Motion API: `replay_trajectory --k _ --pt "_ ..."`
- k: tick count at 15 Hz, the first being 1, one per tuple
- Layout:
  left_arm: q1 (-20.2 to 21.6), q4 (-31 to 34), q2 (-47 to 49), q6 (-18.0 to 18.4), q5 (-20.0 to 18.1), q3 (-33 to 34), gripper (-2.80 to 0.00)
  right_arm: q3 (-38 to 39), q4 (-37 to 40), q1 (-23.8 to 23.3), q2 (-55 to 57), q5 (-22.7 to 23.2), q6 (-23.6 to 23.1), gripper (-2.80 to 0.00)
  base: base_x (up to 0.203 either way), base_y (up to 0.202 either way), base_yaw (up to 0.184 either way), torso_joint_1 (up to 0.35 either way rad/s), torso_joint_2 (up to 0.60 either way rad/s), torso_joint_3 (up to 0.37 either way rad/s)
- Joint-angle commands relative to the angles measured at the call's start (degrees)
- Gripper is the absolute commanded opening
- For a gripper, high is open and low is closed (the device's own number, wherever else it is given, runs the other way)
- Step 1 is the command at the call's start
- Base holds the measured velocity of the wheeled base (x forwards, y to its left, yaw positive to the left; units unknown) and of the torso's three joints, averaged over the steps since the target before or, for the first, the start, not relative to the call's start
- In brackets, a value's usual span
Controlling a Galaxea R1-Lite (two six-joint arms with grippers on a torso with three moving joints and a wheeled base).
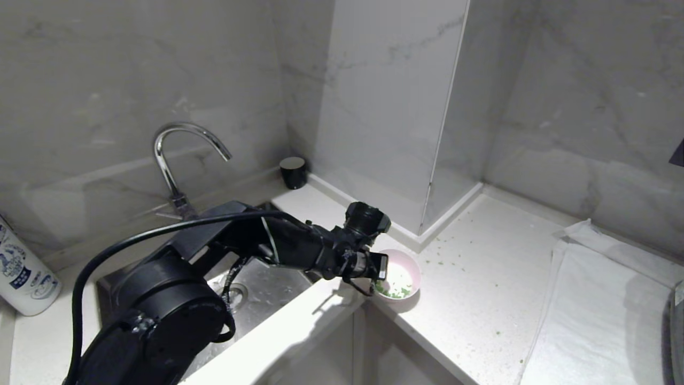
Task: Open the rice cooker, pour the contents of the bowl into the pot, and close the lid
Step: Turn on the tap
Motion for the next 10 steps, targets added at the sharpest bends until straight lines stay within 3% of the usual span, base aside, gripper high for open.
replay_trajectory --k 1,5,10 --pt "2.9 0.1 -2.8 0.0 0.1 2.9 -2.8 0.1 0.0 0.0 0.1 0.0 0.0 -2.8 0.0 0.0 0.0 0.0 0.0 0.0" --pt "5.8 0.0 -3.5 -1.3 0.2 5.3 -2.8 0.1 0.0 0.0 0.1 0.0 0.0 -2.8 0.0 0.0 0.0 0.0 0.0 0.0" --pt "6.5 0.1 1.1 -4.0 0.7 1.0 -2.8 0.1 0.0 0.0 0.1 0.0 0.0 -2.8 0.0 0.0 0.0 0.0 0.0 0.0"
